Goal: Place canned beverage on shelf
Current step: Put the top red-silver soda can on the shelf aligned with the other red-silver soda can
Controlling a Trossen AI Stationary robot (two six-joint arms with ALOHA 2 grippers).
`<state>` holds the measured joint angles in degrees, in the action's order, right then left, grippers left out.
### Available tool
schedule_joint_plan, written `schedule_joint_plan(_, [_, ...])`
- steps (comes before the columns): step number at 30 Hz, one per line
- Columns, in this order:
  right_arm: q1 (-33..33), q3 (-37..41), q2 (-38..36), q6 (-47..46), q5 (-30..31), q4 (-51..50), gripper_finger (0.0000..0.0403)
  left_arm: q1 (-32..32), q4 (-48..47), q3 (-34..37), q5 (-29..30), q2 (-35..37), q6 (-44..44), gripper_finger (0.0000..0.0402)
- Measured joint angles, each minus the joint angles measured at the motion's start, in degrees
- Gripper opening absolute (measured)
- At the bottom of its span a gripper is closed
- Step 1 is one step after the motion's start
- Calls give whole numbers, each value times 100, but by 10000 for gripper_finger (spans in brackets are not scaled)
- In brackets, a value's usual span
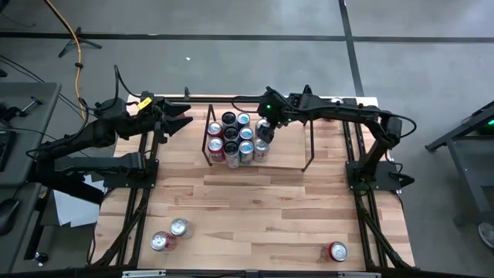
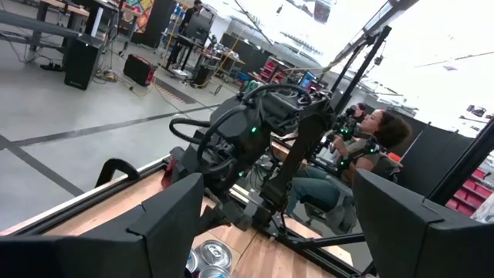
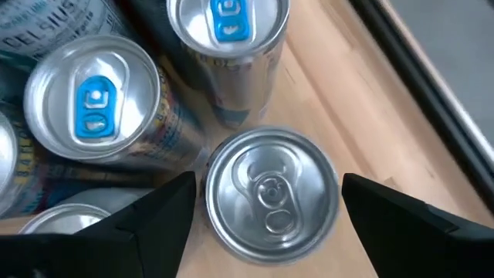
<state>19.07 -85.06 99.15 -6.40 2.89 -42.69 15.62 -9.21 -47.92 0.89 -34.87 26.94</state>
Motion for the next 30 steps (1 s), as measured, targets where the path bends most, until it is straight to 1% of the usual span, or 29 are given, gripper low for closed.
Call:
schedule_joint_plan(13, [4, 0, 136, -21, 5, 163, 308, 0, 2, 0, -1, 0, -1, 282])
schedule_joint_plan(16, [4, 0, 134, -38, 7, 165, 293, 0, 2, 0, -1, 1, -2, 282])
schedule_joint_plan(22, [4, 0, 125, -98, 7, 174, 251, 0, 2, 0, 0, 1, -4, 282])
schedule_joint_plan(30, [4, -20, 80, 182, -2, 56, 244, -1, 0, 0, 0, 0, -7, 282])
